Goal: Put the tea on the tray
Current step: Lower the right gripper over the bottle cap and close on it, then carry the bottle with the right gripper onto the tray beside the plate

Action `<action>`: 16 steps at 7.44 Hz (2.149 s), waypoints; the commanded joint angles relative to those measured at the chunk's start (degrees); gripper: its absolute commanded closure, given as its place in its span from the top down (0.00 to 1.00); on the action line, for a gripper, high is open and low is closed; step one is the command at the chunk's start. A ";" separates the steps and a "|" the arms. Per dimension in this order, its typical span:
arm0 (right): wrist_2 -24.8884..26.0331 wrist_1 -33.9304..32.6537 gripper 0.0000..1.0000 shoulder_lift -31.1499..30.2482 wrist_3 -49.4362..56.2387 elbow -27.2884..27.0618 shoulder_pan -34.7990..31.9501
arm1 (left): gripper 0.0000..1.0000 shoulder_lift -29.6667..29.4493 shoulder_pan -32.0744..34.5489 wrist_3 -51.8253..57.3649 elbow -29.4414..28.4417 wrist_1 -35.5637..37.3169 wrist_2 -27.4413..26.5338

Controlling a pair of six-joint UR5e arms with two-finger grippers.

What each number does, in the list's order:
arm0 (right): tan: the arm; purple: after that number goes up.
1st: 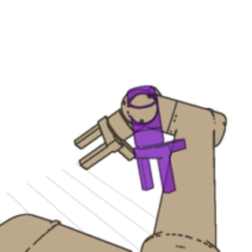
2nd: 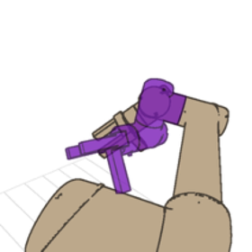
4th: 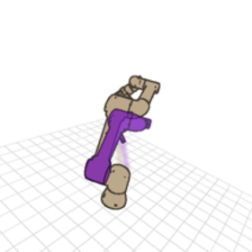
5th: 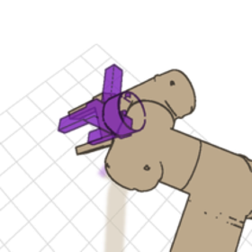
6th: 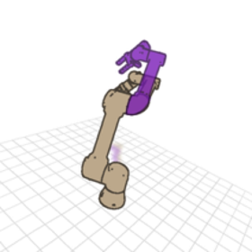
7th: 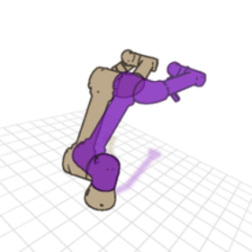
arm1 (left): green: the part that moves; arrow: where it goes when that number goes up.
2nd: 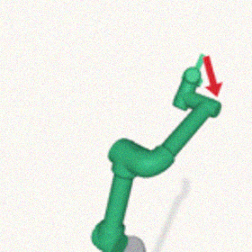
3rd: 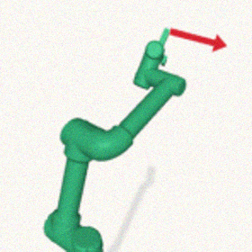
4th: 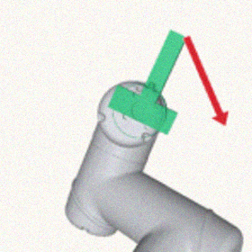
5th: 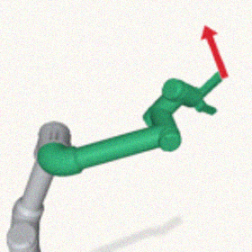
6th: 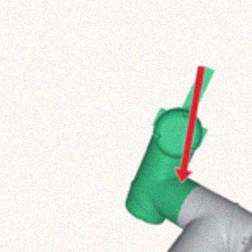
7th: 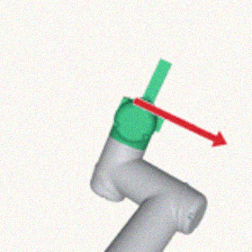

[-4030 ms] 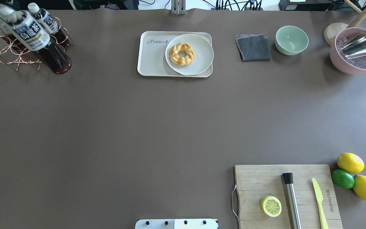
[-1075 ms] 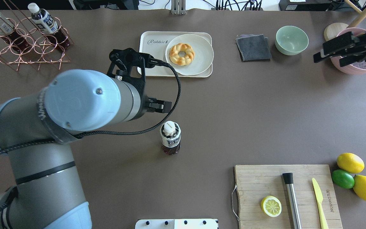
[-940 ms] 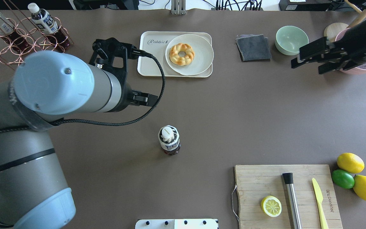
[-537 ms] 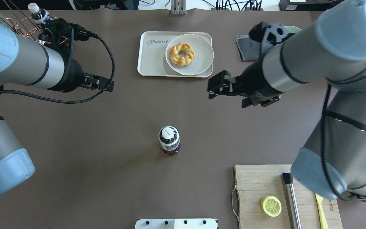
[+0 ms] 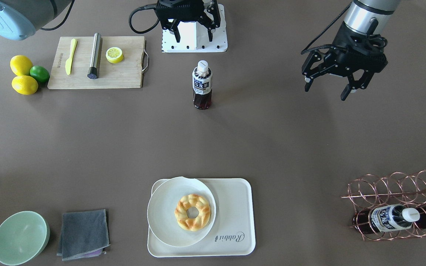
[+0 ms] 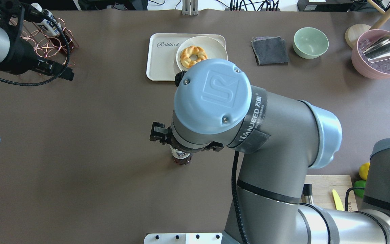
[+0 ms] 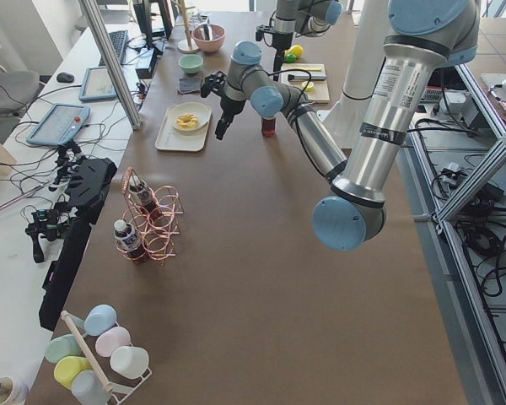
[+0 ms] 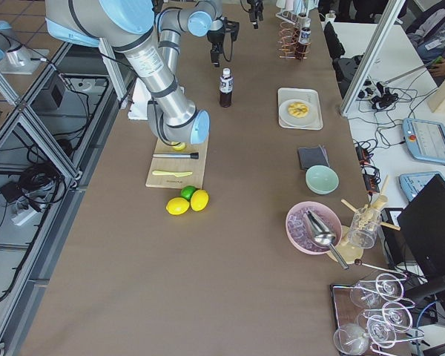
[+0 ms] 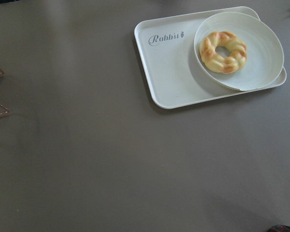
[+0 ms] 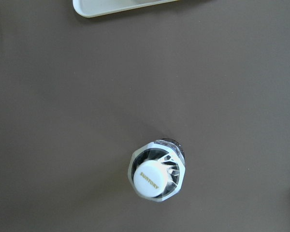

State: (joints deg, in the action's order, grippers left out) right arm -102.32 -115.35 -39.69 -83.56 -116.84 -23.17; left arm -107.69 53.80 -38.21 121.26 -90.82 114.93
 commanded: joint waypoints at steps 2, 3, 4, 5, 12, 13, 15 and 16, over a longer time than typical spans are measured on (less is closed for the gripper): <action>2.83 6.76 0.91 1.02 3.31 10.99 0.23 | 0.97 4.33 2.37 2.00 -2.08 -7.09 2.14; 2.74 7.41 0.86 0.93 3.49 11.63 0.23 | 0.97 4.33 2.37 1.74 -2.08 -7.09 2.14; 2.83 7.42 0.69 0.67 3.40 11.81 0.57 | 0.97 4.33 2.37 1.82 -2.17 -7.09 2.14; 2.74 7.33 0.09 0.58 3.66 11.73 0.58 | 0.97 4.33 2.37 1.82 -2.17 -7.09 2.14; -1.11 15.17 0.00 21.37 13.94 41.41 -14.42 | 0.97 8.26 2.37 2.26 -2.17 -8.05 2.14; -1.22 20.81 0.00 22.54 14.64 48.74 -16.02 | 0.97 10.90 2.37 2.17 -2.61 -11.19 2.06; -1.83 30.82 0.00 29.26 16.93 66.53 -19.36 | 0.97 12.94 2.37 2.00 -4.62 -15.00 1.97; -2.61 36.63 0.00 31.76 16.76 73.53 -20.68 | 0.97 12.95 2.45 1.74 -4.63 -15.00 1.88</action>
State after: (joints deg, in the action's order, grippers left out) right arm -103.86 -88.59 -13.59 -67.20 -57.99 -41.26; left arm -95.40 56.17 -36.17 117.40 -104.68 116.94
